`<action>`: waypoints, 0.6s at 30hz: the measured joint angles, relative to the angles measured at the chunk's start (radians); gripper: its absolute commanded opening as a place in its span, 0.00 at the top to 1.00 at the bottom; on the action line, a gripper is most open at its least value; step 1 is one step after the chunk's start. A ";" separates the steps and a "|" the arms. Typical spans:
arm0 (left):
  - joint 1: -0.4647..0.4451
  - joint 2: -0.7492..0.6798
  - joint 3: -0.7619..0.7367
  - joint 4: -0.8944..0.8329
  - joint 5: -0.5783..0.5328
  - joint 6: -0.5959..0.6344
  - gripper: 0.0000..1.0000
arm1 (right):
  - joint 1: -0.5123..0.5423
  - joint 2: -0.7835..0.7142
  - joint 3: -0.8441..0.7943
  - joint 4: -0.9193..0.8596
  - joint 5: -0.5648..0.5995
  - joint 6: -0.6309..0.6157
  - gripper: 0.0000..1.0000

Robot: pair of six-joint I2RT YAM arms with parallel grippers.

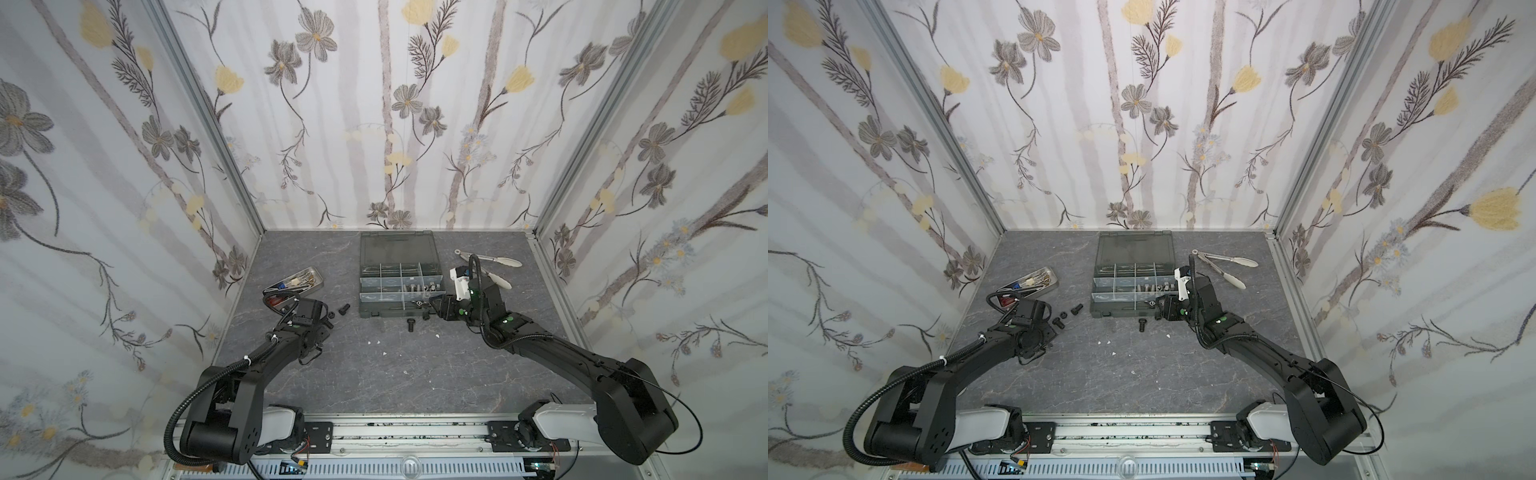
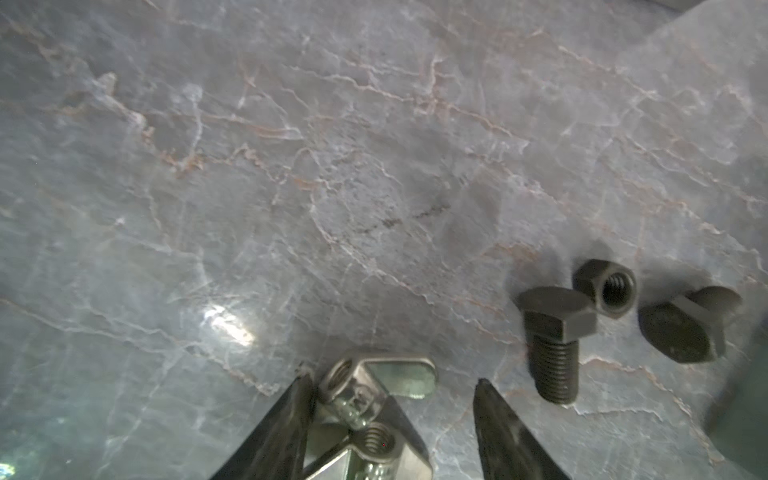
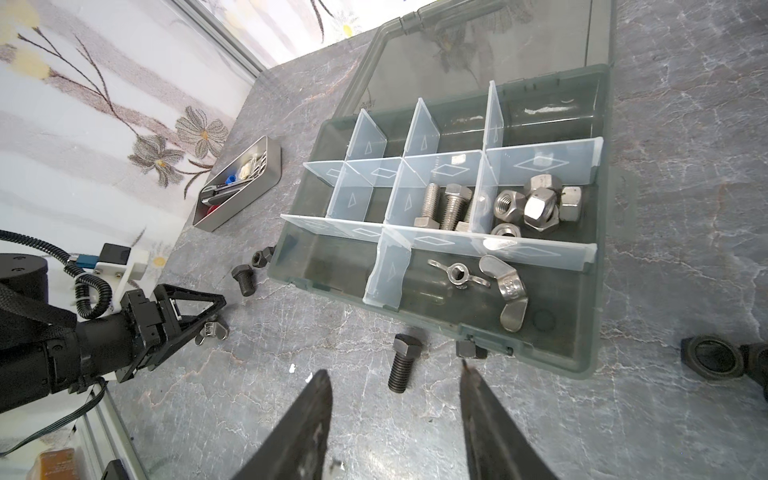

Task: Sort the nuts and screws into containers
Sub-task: 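Close the left gripper on a silver wing nut while the right arm withdraws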

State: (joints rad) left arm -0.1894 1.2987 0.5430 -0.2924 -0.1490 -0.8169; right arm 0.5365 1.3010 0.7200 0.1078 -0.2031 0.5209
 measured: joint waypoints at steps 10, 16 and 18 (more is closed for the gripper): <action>-0.061 0.009 -0.024 0.074 -0.001 -0.046 0.43 | 0.000 0.011 0.010 -0.001 0.000 -0.006 0.49; -0.067 0.023 -0.021 0.086 0.003 -0.047 0.52 | 0.000 0.012 0.015 -0.005 -0.001 -0.006 0.49; -0.067 0.028 -0.019 0.087 0.002 -0.047 0.55 | 0.000 0.011 0.015 -0.008 0.000 -0.006 0.49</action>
State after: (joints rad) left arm -0.2562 1.3266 0.5236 -0.2054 -0.1467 -0.8635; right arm 0.5365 1.3121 0.7349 0.0998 -0.2035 0.5148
